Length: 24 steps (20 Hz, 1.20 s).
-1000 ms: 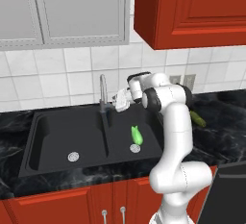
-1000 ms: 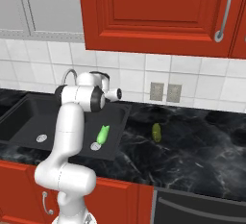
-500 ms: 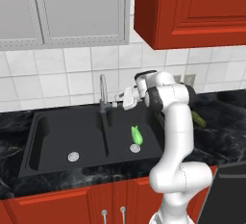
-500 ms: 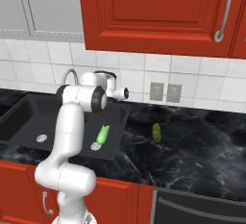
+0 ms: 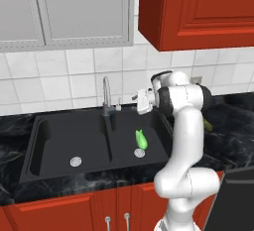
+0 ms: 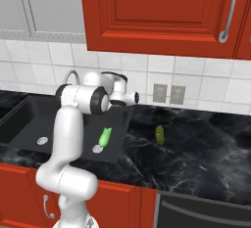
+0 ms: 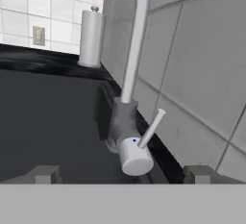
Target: Turn on the sink faucet. Then move the corn from the counter to the sink. Turn off the sink. Move the vegetable from the sink to the pot next to the stove. Finally move the pot to the rear right burner.
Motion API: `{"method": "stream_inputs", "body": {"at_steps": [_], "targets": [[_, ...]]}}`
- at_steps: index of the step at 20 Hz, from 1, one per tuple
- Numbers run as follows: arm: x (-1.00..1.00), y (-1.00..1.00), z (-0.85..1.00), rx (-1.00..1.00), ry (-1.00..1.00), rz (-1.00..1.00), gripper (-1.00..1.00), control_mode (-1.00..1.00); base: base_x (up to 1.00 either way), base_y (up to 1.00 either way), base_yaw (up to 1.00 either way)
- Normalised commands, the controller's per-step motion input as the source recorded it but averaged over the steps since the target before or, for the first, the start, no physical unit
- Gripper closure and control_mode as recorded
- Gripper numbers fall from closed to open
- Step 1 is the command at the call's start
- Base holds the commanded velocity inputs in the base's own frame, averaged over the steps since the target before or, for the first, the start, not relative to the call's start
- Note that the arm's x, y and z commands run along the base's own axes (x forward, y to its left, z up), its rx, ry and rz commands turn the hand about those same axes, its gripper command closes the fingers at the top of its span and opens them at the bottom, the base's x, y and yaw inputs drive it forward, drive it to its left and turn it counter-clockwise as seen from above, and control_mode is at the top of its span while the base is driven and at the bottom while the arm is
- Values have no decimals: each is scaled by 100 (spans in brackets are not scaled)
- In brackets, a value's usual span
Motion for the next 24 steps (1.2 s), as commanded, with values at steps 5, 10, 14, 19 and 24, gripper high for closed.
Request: {"method": "stream_inputs", "body": {"at_steps": [5,10,14,19,24], "targets": [[-85,-1,33,0,-7,-7,-100,-100,0,0,0],[-76,0,54,0,-12,-10,-100,-100,0,0,0],[-57,0,65,-1,-7,-13,-100,-100,0,0,0],[-48,2,55,-5,2,-13,-100,-100,0,0,0],[-48,6,41,-13,14,-11,-100,-100,0,0,0]]}}
